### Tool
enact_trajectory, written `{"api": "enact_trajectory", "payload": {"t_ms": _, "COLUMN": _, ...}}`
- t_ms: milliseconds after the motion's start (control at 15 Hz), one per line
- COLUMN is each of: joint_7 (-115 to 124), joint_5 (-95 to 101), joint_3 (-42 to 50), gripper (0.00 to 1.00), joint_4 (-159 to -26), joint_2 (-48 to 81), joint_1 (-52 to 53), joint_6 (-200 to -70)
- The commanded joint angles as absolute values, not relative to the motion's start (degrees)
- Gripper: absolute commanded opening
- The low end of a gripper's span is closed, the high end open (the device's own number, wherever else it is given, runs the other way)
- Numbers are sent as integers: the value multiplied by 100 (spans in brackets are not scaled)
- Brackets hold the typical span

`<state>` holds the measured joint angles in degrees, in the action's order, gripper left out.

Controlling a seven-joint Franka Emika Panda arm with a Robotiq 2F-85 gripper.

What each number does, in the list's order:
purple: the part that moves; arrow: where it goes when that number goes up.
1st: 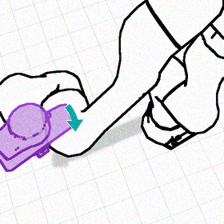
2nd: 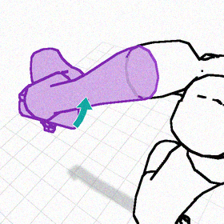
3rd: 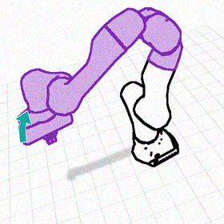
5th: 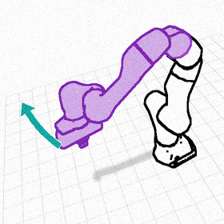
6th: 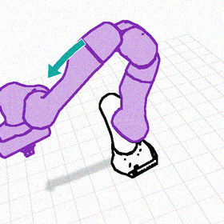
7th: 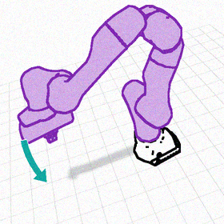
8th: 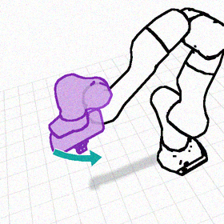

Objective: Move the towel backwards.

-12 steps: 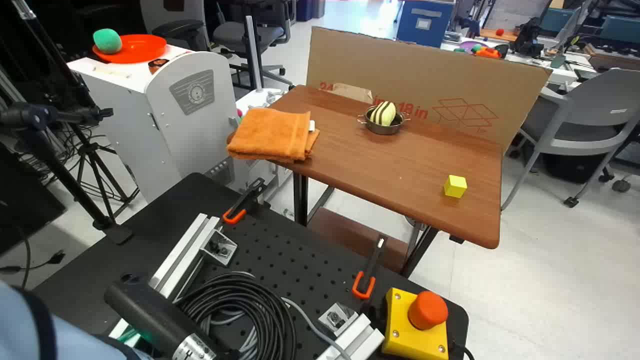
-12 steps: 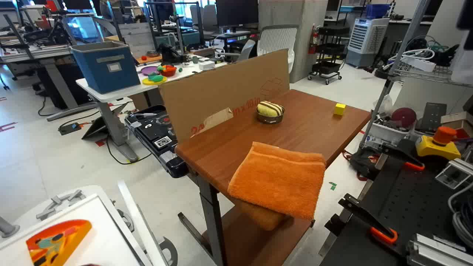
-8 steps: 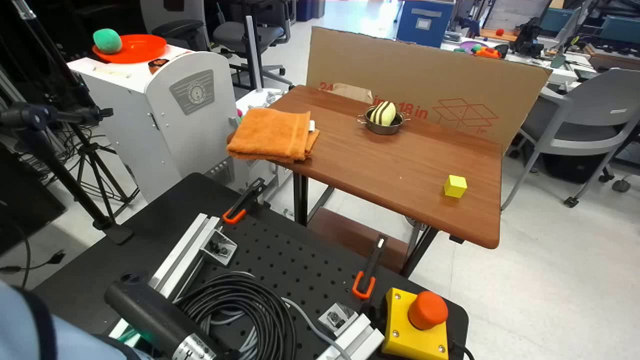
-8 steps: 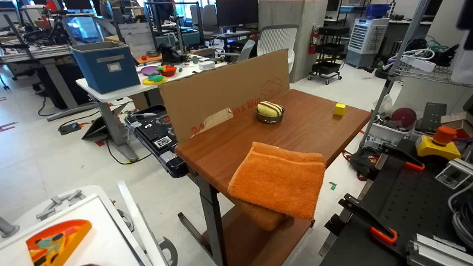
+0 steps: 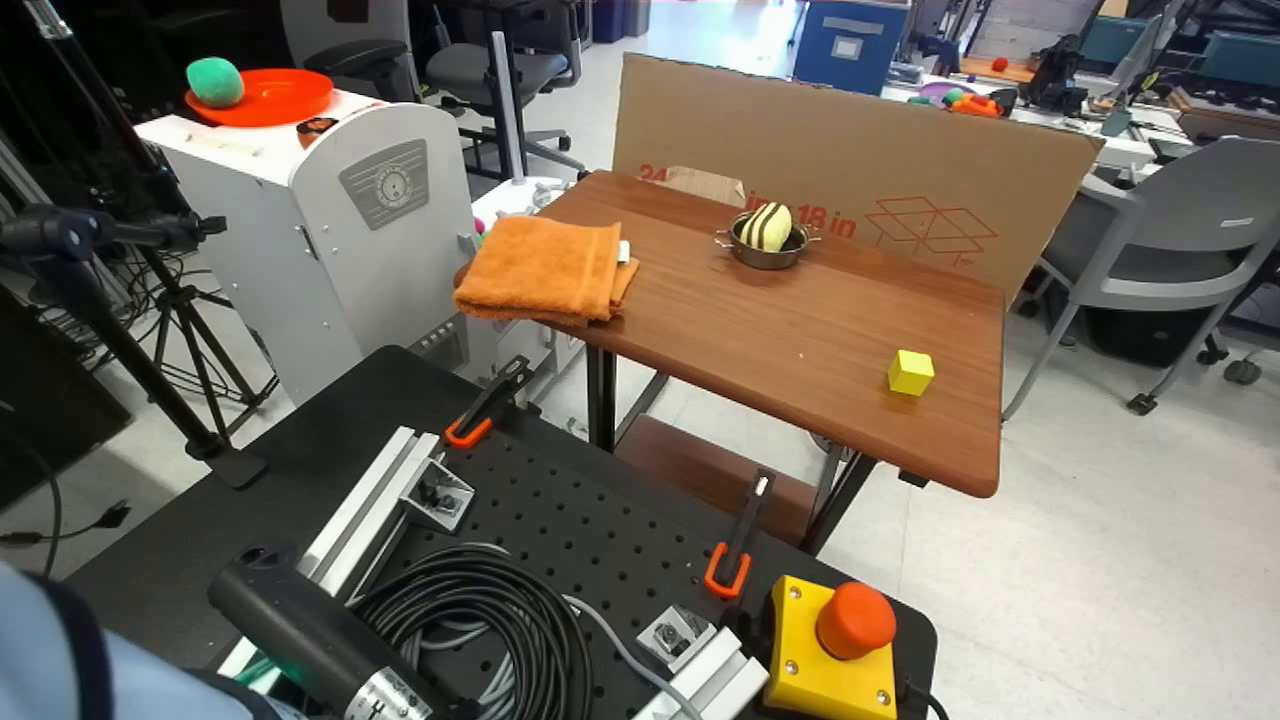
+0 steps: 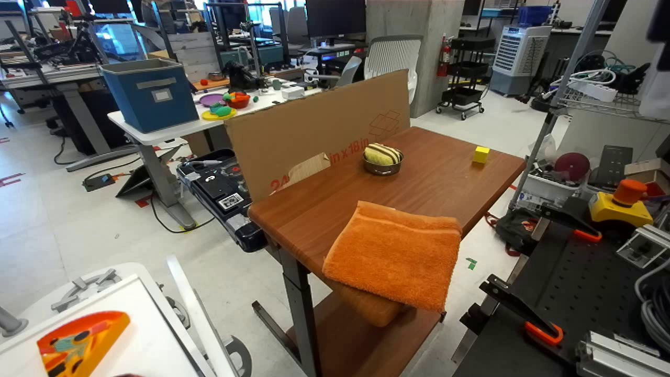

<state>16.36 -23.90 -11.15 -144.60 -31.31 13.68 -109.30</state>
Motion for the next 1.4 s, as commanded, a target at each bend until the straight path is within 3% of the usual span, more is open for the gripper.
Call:
{"api": "enact_trajectory", "payload": {"t_ms": 0, "joint_7": 1607, "joint_5": -2421, "joint_3": -1178, "gripper": 100, "joint_4": -14450, "joint_2": -3137, "joint_1": 1291, "joint_6": -10904}}
{"api": "enact_trajectory", "payload": {"t_ms": 400, "joint_7": 1461, "joint_5": -2166, "joint_3": -1164, "gripper": 100, "joint_4": -14203, "joint_2": -2327, "joint_1": 1093, "joint_6": -11246}}
{"api": "enact_trajectory", "payload": {"t_ms": 1000, "joint_7": 693, "joint_5": -1016, "joint_3": -1166, "gripper": 100, "joint_4": -13417, "joint_2": 136, "joint_1": 1053, "joint_6": -13329}}
{"api": "enact_trajectory", "payload": {"t_ms": 1333, "joint_7": 731, "joint_5": -583, "joint_3": -1120, "gripper": 100, "joint_4": -13146, "joint_2": 1303, "joint_1": 1172, "joint_6": -13865}}
